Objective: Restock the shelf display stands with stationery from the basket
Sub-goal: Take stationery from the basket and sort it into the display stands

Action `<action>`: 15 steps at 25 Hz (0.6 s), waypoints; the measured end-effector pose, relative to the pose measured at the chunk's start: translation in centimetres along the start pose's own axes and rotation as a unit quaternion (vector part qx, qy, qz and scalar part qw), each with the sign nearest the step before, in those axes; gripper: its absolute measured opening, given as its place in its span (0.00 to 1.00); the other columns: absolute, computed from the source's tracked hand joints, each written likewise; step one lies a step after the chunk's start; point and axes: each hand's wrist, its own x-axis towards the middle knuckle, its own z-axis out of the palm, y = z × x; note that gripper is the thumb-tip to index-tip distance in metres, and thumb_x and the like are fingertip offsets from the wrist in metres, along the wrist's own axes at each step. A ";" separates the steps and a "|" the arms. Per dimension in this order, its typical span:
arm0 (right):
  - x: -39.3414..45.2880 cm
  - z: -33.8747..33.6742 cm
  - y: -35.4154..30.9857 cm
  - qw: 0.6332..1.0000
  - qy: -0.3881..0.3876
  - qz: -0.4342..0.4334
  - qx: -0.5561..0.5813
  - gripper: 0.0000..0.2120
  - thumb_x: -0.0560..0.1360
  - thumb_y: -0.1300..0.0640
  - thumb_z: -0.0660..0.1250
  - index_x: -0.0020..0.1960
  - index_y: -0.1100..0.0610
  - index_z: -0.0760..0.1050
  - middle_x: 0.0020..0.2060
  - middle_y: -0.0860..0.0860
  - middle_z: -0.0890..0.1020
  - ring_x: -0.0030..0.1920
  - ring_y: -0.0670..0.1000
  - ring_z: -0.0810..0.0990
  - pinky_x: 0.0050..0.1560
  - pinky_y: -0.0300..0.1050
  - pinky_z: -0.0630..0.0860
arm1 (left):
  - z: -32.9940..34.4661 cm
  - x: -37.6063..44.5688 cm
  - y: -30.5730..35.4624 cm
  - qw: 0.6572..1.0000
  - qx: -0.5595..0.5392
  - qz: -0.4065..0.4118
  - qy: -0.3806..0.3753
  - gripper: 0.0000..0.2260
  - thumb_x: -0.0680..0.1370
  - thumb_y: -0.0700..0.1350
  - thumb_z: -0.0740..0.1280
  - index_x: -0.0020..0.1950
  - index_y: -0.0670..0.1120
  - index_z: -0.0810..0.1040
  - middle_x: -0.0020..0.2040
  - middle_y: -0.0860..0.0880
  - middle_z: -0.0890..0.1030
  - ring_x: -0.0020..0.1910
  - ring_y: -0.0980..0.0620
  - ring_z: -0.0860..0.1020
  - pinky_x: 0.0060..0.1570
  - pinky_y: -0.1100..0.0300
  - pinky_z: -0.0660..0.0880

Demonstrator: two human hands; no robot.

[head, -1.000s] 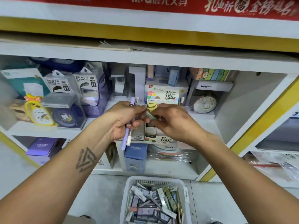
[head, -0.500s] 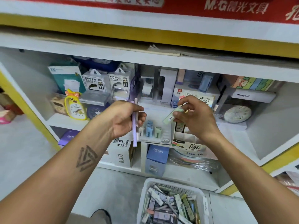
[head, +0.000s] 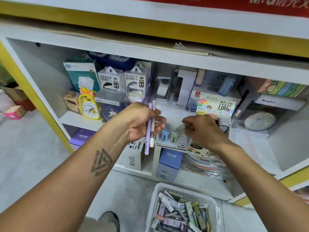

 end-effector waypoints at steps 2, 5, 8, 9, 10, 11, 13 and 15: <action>-0.2 -0.2 0.0 1.000 0.000 -0.017 0.005 0.07 0.79 0.58 0.68 0.55 0.55 0.83 0.48 0.49 0.85 0.45 0.46 0.81 0.48 0.40 0.76 | 0.0 0.0 0.0 1.000 0.000 -0.005 -0.004 0.04 0.82 0.34 0.60 0.54 0.37 0.74 0.38 0.38 0.82 0.30 0.45 0.80 0.27 0.59 0.76; -0.1 -0.2 -0.1 0.999 0.010 -0.005 0.033 0.05 0.79 0.58 0.68 0.49 0.54 0.83 0.41 0.47 0.85 0.40 0.41 0.82 0.40 0.30 0.74 | 0.1 0.1 -0.1 1.000 0.002 -0.010 -0.006 0.05 0.82 0.34 0.60 0.55 0.37 0.74 0.38 0.38 0.82 0.29 0.45 0.80 0.27 0.59 0.76; -0.1 0.1 -0.2 0.999 -0.002 -0.003 0.051 0.06 0.80 0.59 0.66 0.50 0.59 0.82 0.40 0.52 0.85 0.38 0.41 0.83 0.42 0.40 0.80 | 0.2 0.1 -0.2 1.000 0.007 -0.012 -0.009 0.05 0.82 0.34 0.59 0.55 0.37 0.73 0.38 0.38 0.82 0.29 0.45 0.80 0.28 0.60 0.76; -0.1 0.2 -0.2 0.999 -0.003 -0.021 0.030 0.07 0.80 0.59 0.66 0.50 0.61 0.81 0.41 0.55 0.84 0.40 0.44 0.83 0.44 0.46 0.80 | 0.2 0.1 -0.2 1.000 0.009 -0.013 -0.008 0.05 0.82 0.34 0.59 0.55 0.37 0.73 0.38 0.38 0.82 0.29 0.45 0.80 0.28 0.60 0.76; -0.1 0.2 -0.2 0.999 0.002 -0.046 -0.002 0.08 0.80 0.59 0.65 0.49 0.63 0.80 0.43 0.56 0.84 0.42 0.50 0.83 0.47 0.50 0.79 | 0.2 0.1 -0.3 1.000 0.011 -0.013 -0.007 0.05 0.82 0.34 0.59 0.55 0.37 0.73 0.38 0.38 0.82 0.29 0.46 0.80 0.27 0.60 0.76; 0.0 0.2 -0.2 0.997 0.007 -0.069 -0.037 0.09 0.81 0.58 0.65 0.49 0.63 0.80 0.44 0.57 0.84 0.44 0.53 0.82 0.48 0.53 0.78 | 0.1 0.1 -0.3 1.000 0.013 -0.012 -0.005 0.05 0.82 0.33 0.59 0.56 0.37 0.74 0.38 0.38 0.82 0.29 0.46 0.80 0.27 0.60 0.76; 0.0 0.0 -0.3 0.993 0.003 -0.094 -0.068 0.10 0.81 0.58 0.64 0.49 0.64 0.81 0.44 0.56 0.83 0.46 0.56 0.80 0.50 0.54 0.76 | 0.0 0.0 -0.3 1.000 0.017 -0.010 -0.003 0.06 0.82 0.33 0.60 0.57 0.36 0.74 0.38 0.38 0.82 0.29 0.46 0.80 0.27 0.60 0.76; 0.0 0.0 -0.6 0.991 -0.017 -0.113 -0.067 0.09 0.81 0.60 0.63 0.52 0.63 0.81 0.44 0.54 0.83 0.47 0.55 0.80 0.49 0.53 0.77 | -0.1 -0.1 -0.3 1.000 0.018 -0.010 -0.004 0.07 0.82 0.33 0.60 0.57 0.36 0.74 0.39 0.37 0.82 0.30 0.46 0.80 0.28 0.59 0.77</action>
